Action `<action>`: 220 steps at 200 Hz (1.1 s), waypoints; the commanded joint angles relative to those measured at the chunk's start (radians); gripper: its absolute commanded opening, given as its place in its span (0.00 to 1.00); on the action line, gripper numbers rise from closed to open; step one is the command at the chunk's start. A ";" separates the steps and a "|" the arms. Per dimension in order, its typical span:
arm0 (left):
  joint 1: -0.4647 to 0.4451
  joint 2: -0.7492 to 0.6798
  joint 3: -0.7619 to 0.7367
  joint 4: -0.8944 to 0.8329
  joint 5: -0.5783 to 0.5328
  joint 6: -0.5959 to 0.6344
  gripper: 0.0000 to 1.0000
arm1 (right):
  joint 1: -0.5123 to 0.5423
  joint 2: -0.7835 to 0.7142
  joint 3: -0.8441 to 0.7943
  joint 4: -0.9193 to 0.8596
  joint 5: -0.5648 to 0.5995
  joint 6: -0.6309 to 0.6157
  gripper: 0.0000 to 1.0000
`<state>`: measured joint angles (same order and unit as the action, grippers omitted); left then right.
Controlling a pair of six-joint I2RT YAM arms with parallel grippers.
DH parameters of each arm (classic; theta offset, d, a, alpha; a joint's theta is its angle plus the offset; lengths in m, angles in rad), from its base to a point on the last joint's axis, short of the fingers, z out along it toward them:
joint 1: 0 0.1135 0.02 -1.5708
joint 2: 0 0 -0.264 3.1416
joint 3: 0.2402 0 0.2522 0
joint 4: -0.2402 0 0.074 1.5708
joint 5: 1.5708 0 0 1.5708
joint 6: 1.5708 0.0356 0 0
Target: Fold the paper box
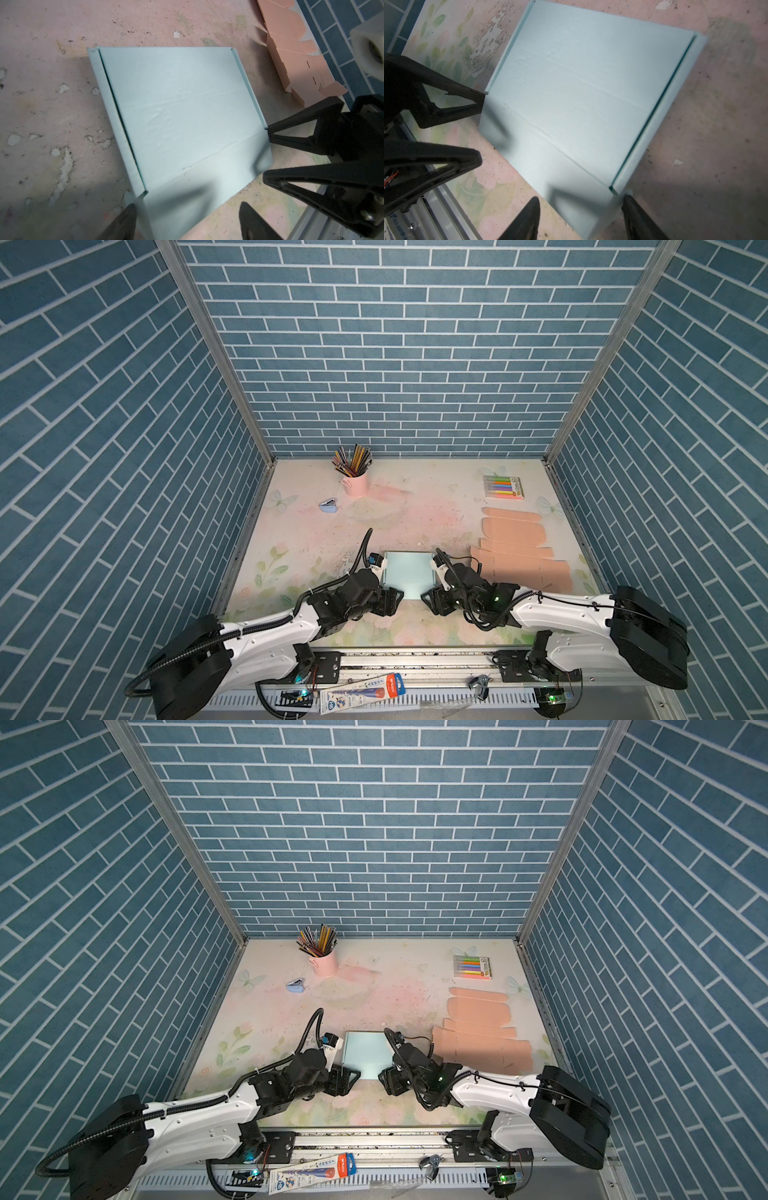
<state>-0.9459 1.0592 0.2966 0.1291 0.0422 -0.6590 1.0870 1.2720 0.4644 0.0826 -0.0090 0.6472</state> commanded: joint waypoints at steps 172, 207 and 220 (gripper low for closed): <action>-0.048 0.045 -0.012 0.058 -0.024 -0.042 0.75 | 0.027 0.041 0.015 0.011 0.022 0.052 0.64; -0.049 0.065 -0.017 0.077 -0.024 -0.047 0.73 | 0.027 0.037 0.013 0.005 0.033 0.049 0.64; -0.049 0.071 -0.017 0.081 -0.028 -0.047 0.72 | 0.027 0.038 0.013 0.005 0.039 0.049 0.64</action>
<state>-0.9852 1.1210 0.2947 0.1699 0.0242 -0.6933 1.1049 1.3052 0.4644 0.0898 0.0101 0.6750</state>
